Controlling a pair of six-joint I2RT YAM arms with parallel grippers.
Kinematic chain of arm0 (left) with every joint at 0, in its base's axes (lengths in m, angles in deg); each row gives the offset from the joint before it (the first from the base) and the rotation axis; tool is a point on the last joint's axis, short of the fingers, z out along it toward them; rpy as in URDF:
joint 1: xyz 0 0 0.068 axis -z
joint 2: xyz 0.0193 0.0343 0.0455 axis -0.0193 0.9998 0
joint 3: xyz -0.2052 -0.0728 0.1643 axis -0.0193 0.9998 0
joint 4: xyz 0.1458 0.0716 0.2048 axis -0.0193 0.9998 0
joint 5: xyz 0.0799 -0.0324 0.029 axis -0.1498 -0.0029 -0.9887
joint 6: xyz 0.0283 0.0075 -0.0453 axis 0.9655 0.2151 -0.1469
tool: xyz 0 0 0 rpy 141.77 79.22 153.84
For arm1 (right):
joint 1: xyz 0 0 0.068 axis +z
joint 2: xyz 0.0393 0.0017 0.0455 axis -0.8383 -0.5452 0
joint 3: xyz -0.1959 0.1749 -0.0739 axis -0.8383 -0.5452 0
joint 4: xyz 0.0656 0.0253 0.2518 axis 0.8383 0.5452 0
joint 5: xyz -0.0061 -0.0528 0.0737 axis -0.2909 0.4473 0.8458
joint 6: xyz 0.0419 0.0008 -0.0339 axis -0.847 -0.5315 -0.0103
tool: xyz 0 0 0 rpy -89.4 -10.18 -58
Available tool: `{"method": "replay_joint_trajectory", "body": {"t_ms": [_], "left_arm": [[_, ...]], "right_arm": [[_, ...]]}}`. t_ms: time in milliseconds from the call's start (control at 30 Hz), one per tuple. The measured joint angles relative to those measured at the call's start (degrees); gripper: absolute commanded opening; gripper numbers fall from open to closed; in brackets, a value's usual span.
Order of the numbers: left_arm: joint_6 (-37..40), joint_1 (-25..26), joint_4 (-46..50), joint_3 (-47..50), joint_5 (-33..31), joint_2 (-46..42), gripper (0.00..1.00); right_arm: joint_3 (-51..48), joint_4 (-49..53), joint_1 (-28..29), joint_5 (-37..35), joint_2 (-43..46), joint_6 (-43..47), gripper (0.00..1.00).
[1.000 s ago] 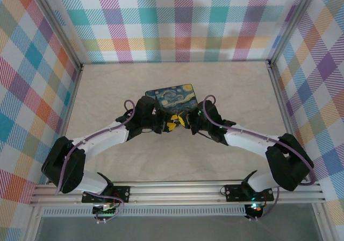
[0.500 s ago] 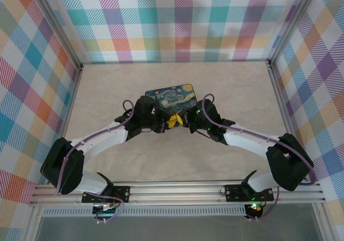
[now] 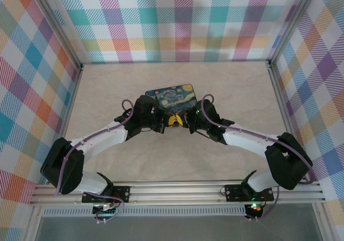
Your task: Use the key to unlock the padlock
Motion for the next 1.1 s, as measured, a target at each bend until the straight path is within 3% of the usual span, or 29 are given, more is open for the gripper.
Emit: {"method": "replay_joint_trajectory", "body": {"t_ms": [100,200,367,500,733,933,1100], "left_arm": [[2.8,-0.6,2.4,-1.7,-0.9,0.0,0.00],[8.1,-1.1,6.7,-4.7,-2.4,0.0,0.00],[23.1,-3.9,14.2,-11.0,-2.2,0.3,0.00],[39.0,-7.2,19.4,-19.1,0.7,2.6,0.00],[59.0,-9.0,22.4,-26.2,14.8,9.7,0.00],[68.5,-9.0,26.5,-26.9,23.2,11.9,0.00],[73.0,-8.7,27.6,-27.3,27.8,11.8,0.00]], "right_arm": [[0.0,0.0,0.2,0.2,0.0,0.1,0.25],[0.0,-0.1,0.4,0.1,0.1,0.8,0.41],[0.0,2.8,-0.5,1.0,3.6,6.0,0.62],[-0.1,6.8,-4.5,4.5,8.6,16.2,0.60],[-0.1,6.9,-15.2,21.8,10.2,40.5,0.51],[1.4,8.7,-17.3,34.0,11.3,57.1,0.50],[4.1,9.2,-17.3,40.7,10.3,65.0,0.48]]}}
